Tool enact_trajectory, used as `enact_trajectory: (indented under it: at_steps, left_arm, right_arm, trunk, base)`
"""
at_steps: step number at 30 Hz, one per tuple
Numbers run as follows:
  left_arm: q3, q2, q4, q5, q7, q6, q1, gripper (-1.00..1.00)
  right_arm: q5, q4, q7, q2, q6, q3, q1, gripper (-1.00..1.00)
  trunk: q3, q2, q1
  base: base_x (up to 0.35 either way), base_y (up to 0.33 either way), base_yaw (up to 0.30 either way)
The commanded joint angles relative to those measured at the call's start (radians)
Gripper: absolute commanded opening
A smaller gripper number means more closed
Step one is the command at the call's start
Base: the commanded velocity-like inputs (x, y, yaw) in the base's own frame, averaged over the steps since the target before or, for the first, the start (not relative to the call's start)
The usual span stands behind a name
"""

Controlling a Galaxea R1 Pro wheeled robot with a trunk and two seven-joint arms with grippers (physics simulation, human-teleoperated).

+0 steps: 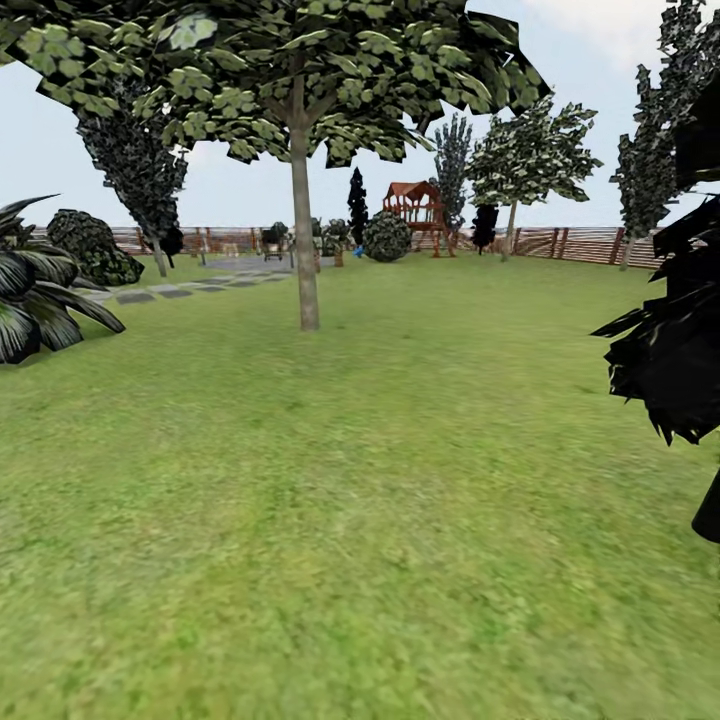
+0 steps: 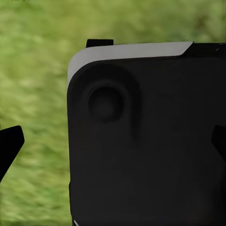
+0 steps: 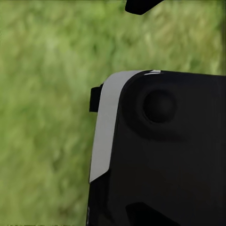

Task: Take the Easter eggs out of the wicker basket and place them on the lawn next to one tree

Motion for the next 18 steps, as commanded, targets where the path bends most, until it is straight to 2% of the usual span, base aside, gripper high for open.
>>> enact_trajectory:
  at_steps: [1, 6, 18]
  left_arm:
    - [0.000, 0.000, 0.000, 0.001, 0.000, -0.001, 0.000, 1.00]
    - [0.000, 0.000, 0.000, 0.001, 0.000, -0.001, -0.001, 1.00]
    - [0.000, -0.002, -0.001, 0.001, 0.000, -0.001, 0.000, 1.00]
  right_arm:
    - [0.008, 0.001, 0.000, 0.000, -0.003, 0.001, -0.001, 1.00]
    - [0.015, 0.001, 0.000, 0.000, -0.004, 0.007, -0.001, 1.00]
    - [0.018, 0.001, 0.000, 0.001, -0.004, 0.010, -0.001, 1.00]
  trunk:
    - [-0.001, 0.000, 0.000]
    - [-0.005, 0.000, 0.000]
    - [-0.014, 0.000, 0.000]
  base:
    - [0.000, 0.000, -0.003]
    - [0.000, 0.000, 0.139]
    - [0.000, 0.000, 0.249]
